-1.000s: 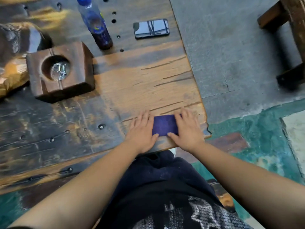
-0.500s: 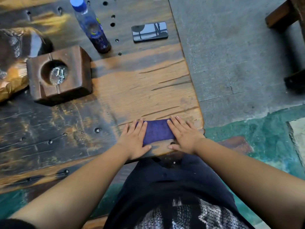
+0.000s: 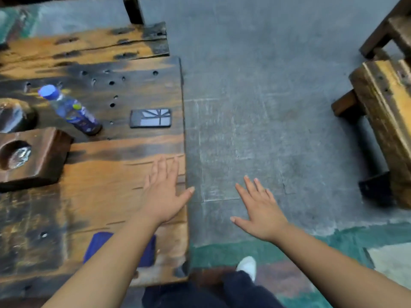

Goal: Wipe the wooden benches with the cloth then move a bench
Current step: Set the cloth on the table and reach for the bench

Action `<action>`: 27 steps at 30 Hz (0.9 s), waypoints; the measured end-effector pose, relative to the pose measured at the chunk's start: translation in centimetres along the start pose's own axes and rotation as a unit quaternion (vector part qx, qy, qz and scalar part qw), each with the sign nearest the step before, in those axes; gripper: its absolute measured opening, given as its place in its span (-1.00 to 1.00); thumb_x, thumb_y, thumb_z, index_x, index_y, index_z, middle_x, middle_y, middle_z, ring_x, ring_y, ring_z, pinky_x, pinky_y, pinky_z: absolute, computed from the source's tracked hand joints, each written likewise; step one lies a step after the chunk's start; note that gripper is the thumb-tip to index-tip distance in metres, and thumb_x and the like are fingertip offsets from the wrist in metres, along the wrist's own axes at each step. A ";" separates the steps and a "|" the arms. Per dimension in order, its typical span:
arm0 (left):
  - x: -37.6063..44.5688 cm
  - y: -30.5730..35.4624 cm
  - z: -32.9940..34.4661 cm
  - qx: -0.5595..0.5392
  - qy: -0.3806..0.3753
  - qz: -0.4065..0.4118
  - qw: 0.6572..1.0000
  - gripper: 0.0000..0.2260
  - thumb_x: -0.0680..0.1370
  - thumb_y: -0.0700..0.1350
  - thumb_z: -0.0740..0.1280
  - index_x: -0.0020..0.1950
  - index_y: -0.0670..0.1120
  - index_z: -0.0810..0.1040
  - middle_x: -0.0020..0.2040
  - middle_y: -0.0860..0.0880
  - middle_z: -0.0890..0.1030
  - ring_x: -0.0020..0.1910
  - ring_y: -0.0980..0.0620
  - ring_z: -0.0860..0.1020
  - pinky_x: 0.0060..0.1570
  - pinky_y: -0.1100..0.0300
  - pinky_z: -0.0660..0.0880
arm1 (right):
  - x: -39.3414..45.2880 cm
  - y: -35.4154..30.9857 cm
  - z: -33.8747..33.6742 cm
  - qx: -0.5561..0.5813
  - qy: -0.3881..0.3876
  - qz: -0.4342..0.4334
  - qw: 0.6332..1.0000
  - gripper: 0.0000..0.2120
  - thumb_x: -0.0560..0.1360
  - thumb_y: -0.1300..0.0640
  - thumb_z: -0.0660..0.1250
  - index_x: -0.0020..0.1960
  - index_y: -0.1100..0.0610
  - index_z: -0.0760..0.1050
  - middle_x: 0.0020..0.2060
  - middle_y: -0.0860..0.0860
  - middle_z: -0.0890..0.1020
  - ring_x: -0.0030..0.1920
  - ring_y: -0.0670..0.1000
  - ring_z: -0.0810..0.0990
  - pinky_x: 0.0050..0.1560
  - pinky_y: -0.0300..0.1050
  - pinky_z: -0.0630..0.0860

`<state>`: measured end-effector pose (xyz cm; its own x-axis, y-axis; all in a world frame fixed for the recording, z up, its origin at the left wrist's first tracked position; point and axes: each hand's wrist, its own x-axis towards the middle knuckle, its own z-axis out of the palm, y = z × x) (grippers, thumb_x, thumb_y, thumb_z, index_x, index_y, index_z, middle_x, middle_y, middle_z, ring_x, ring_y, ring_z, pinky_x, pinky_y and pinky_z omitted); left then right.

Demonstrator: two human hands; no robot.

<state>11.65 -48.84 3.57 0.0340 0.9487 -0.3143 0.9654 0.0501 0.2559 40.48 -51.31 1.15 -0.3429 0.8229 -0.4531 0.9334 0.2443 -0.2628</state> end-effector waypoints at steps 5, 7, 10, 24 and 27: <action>4.6 6.8 -1.7 -0.020 0.030 -0.036 0.999 -0.21 0.49 0.43 0.07 0.54 0.22 -0.31 0.58 -0.09 -0.30 0.55 -0.15 -0.30 0.48 -0.20 -0.13 | 2.4 9.0 -8.2 -0.055 0.004 0.032 0.998 -0.11 0.44 -0.44 0.11 0.57 -0.09 -0.19 0.57 0.00 -0.28 0.56 0.20 -0.22 0.49 0.25 -0.05; 6.2 8.1 -2.4 -0.010 0.042 -0.048 0.998 -0.20 0.45 0.46 0.03 0.52 0.25 -0.34 0.58 -0.06 -0.32 0.54 -0.15 -0.31 0.48 -0.23 -0.12 | 4.7 10.7 -11.3 -0.046 0.017 0.026 0.998 -0.12 0.44 -0.45 0.10 0.57 -0.11 -0.19 0.57 -0.02 -0.28 0.57 0.16 -0.22 0.49 0.26 -0.03; 9.3 9.2 -3.9 -0.004 0.055 -0.071 0.996 -0.19 0.41 0.50 -0.04 0.50 0.26 -0.37 0.57 -0.04 -0.34 0.54 -0.15 -0.32 0.46 -0.26 -0.10 | 9.5 12.1 -15.5 -0.041 0.035 0.002 0.999 -0.13 0.45 -0.45 0.11 0.58 -0.10 -0.17 0.57 -0.04 -0.26 0.57 0.12 -0.20 0.48 0.28 0.02; 38.8 14.7 -19.3 0.045 0.092 -0.064 0.993 -0.14 0.38 0.50 -0.10 0.59 0.13 -0.10 0.61 -0.08 -0.17 0.57 -0.16 -0.19 0.42 -0.34 -0.05 | 35.2 21.6 -35.7 -0.039 0.099 -0.011 0.994 -0.17 0.46 -0.46 0.00 0.58 -0.04 -0.03 0.59 0.05 0.01 0.57 0.10 -0.01 0.50 0.18 0.08; 46.7 16.7 -22.6 0.046 0.108 -0.059 0.991 -0.14 0.35 0.50 -0.13 0.58 0.14 -0.10 0.61 -0.05 -0.14 0.57 -0.12 -0.16 0.42 -0.34 -0.01 | 41.0 24.2 -40.8 -0.042 0.111 -0.023 0.993 -0.18 0.45 -0.46 -0.03 0.57 -0.04 0.00 0.58 0.04 0.06 0.56 0.08 0.05 0.48 0.16 0.12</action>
<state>23.54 3.38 13.81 -0.1277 0.9831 -0.1312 0.9790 0.1462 0.1420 53.28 9.28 10.92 -0.3625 0.9003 -0.2409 0.9260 0.3189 -0.2019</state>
